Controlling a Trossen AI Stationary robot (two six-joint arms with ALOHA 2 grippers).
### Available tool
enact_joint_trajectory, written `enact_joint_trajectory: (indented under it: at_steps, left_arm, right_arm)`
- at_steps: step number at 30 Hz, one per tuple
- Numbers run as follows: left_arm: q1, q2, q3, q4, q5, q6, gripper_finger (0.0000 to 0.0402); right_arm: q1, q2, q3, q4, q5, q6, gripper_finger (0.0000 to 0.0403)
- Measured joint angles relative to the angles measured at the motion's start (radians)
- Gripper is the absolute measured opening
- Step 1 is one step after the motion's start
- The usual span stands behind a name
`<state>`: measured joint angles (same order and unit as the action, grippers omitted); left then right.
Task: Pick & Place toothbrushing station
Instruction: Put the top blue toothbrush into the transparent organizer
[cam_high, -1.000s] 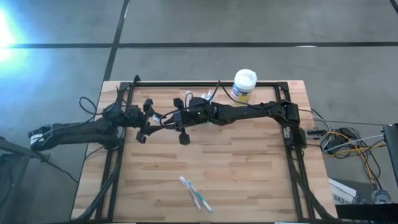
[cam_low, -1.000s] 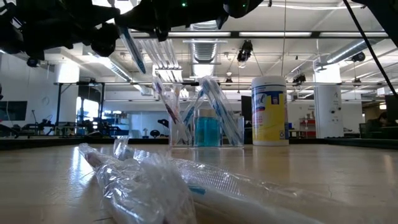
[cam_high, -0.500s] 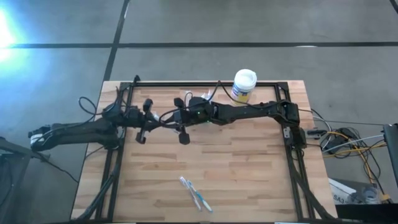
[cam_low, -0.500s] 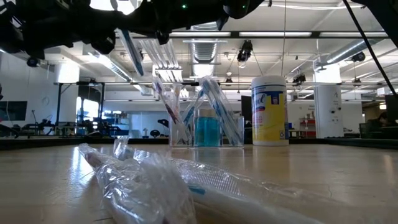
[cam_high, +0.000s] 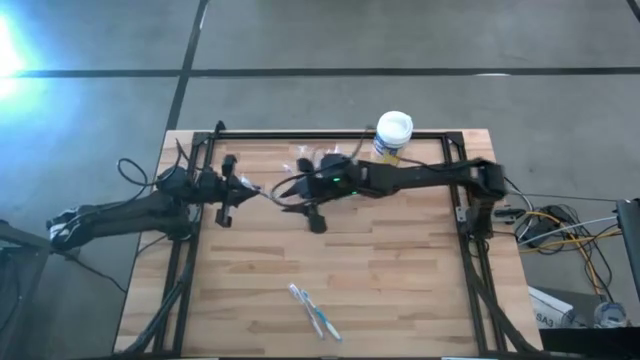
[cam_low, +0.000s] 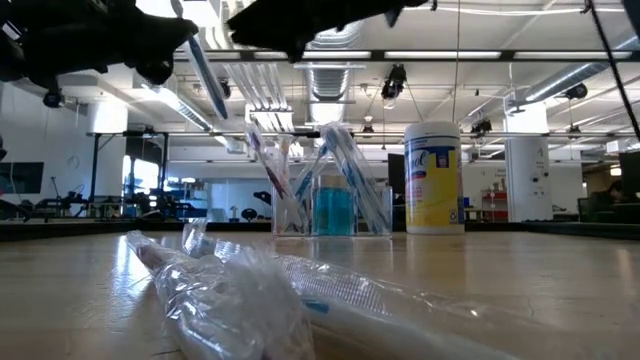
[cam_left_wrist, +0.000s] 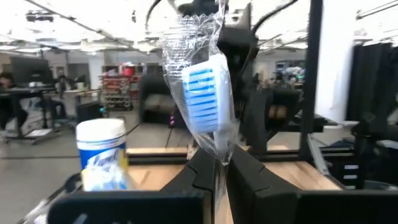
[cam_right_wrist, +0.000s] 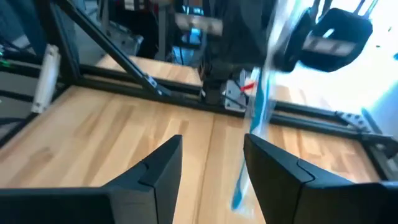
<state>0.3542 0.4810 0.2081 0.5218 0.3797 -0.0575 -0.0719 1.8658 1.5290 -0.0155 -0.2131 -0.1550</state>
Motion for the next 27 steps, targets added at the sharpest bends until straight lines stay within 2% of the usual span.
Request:
enact_joint_trajectory:
  at_steps: [4,8,11,14,16,21,24,27]
  left_arm:
    - [0.005,0.002,-0.002,-0.050,-0.038,0.004,0.0018]
    - [0.004,0.066,-0.018,0.021,-0.063,0.003,0.0018]
    - [0.004,0.156,-0.018,0.128,-0.106,-0.013,0.0018]
    - [0.004,0.279,-0.009,0.255,-0.150,-0.023,0.0018]
    - [0.004,0.374,0.016,0.327,-0.167,-0.023,0.0018]
    - [0.003,0.628,0.094,0.431,-0.251,-0.010,0.0018]
    - [0.003,0.753,0.129,0.523,-0.317,0.004,0.0018]
    - [0.002,0.831,0.175,0.561,-0.336,0.004,0.0018]
  right_arm:
    - [0.000,-0.181,-0.169,0.045,0.003,0.003,0.0164]
    - [0.016,-0.392,-0.406,0.120,0.039,0.019,0.0126]
    - [0.039,-0.558,-0.610,0.208,0.138,0.022,0.0075]
    - [0.058,-0.700,-0.813,0.334,0.163,0.025,0.0022]
    - [0.070,-0.779,-0.933,0.453,0.166,0.042,0.0015]
    - [0.069,-0.901,-1.165,0.732,0.171,0.078,0.0009]
    - [0.070,-0.938,-1.242,0.835,0.173,0.076,0.0008]
    - [0.070,-0.944,-1.294,0.903,0.177,0.068,0.0008]
